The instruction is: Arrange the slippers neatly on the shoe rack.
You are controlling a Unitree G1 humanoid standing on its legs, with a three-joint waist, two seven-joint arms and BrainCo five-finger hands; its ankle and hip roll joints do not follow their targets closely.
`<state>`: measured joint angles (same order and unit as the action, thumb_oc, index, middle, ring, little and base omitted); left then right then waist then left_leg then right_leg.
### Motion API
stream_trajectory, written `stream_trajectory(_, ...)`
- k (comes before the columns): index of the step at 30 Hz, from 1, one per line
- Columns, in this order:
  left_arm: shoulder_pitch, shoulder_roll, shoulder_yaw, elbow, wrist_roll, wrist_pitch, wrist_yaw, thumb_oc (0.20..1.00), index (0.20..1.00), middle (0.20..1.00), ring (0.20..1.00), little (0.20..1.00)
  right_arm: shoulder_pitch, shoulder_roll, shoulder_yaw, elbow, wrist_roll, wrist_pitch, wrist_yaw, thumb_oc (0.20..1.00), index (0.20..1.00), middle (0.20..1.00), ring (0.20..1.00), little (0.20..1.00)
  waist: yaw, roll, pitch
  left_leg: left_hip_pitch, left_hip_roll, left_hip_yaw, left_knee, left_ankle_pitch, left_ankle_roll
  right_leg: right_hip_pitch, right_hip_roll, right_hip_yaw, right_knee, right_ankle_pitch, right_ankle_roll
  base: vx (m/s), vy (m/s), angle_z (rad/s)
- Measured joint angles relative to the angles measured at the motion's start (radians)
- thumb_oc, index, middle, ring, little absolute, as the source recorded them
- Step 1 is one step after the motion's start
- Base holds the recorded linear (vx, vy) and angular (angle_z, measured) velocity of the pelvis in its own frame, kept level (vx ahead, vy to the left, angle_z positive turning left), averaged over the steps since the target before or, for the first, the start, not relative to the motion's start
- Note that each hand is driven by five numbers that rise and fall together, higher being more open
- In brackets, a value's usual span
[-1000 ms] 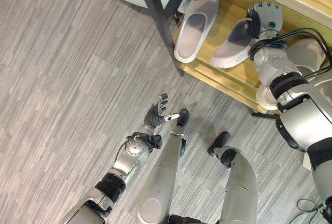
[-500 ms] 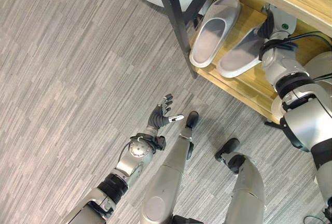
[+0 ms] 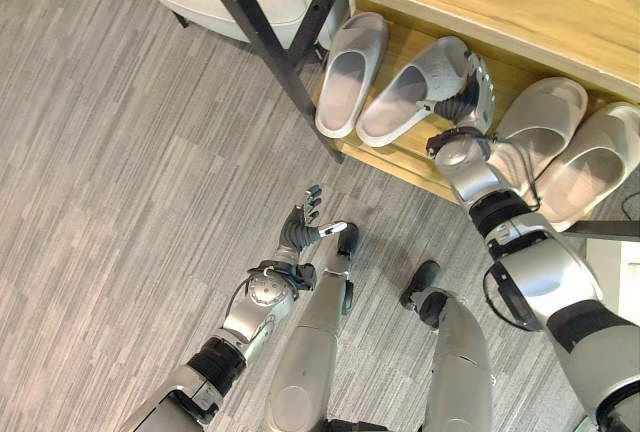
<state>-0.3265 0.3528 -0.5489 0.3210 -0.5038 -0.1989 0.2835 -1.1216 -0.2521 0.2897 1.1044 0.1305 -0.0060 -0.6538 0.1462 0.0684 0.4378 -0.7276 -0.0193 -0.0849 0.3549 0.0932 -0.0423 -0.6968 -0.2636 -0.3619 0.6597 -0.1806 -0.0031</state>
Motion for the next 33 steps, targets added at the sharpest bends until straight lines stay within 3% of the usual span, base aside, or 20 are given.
stream_trajectory(3, 0.004, 0.001, 0.0, 0.002, 0.0, 0.001, 0.0, 1.0, 1.0, 1.0, 1.0, 1.0, -0.019, -0.006, -0.027, 0.075, 0.105, -0.014, 0.021, 1.0, 1.0, 1.0, 1.0, 1.0, 0.009, 0.0, 0.0, 0.0, 0.0, -0.005, -0.001, 0.003, -0.004, 0.001, 0.001, -0.003, 0.001, -0.001, -0.002, 0.0, -0.038, 0.03)
stream_trajectory(6, 0.012, 0.004, -0.001, 0.005, 0.0, 0.002, -0.002, 1.0, 1.0, 1.0, 1.0, 1.0, -0.037, -0.029, 0.015, 0.116, 0.117, -0.019, 0.052, 1.0, 1.0, 1.0, 1.0, 1.0, 0.016, -0.001, 0.0, -0.002, -0.002, -0.012, -0.008, 0.007, -0.007, 0.002, -0.002, -0.013, 0.001, -0.001, -0.002, 0.01, -0.03, 0.08)
stream_trajectory(10, 0.016, 0.006, -0.002, 0.007, 0.0, 0.005, -0.009, 1.0, 1.0, 1.0, 1.0, 1.0, -0.115, -0.044, 0.056, 0.148, 0.141, -0.035, 0.087, 1.0, 1.0, 1.0, 1.0, 1.0, 0.06, -0.001, 0.001, -0.004, -0.005, -0.02, -0.03, 0.007, -0.009, -0.001, -0.007, -0.027, 0.001, -0.01, 0.0, 0.03, -0.013, 0.1)
stream_trajectory(18, -0.003, 0.006, -0.04, 0.008, 0.0, 0.005, -0.031, 1.0, 1.0, 1.0, 1.0, 1.0, -0.192, -0.097, 0.028, 0.144, 0.164, -0.055, 0.097, 1.0, 1.0, 1.0, 1.0, 1.0, 0.095, 0.004, 0.002, -0.003, -0.026, -0.037, -0.05, 0.025, -0.011, 0.0, -0.028, -0.041, 0.009, -0.02, 0.0, 0.04, 0.008, 0.11)
stream_trajectory(33, 0.0, 0.02, -0.039, 0.038, 0.0, 0.005, -0.064, 1.0, 1.0, 1.0, 1.0, 1.0, -0.134, -0.152, -0.002, 0.029, 0.187, -0.123, 0.103, 1.0, 1.0, 1.0, 1.0, 1.0, 0.076, 0.009, 0.0, 0.085, -0.017, -0.016, -0.09, 0.02, -0.008, 0.063, -0.017, -0.019, -0.019, -0.021, 0.011, -0.01, -0.004, -0.05)
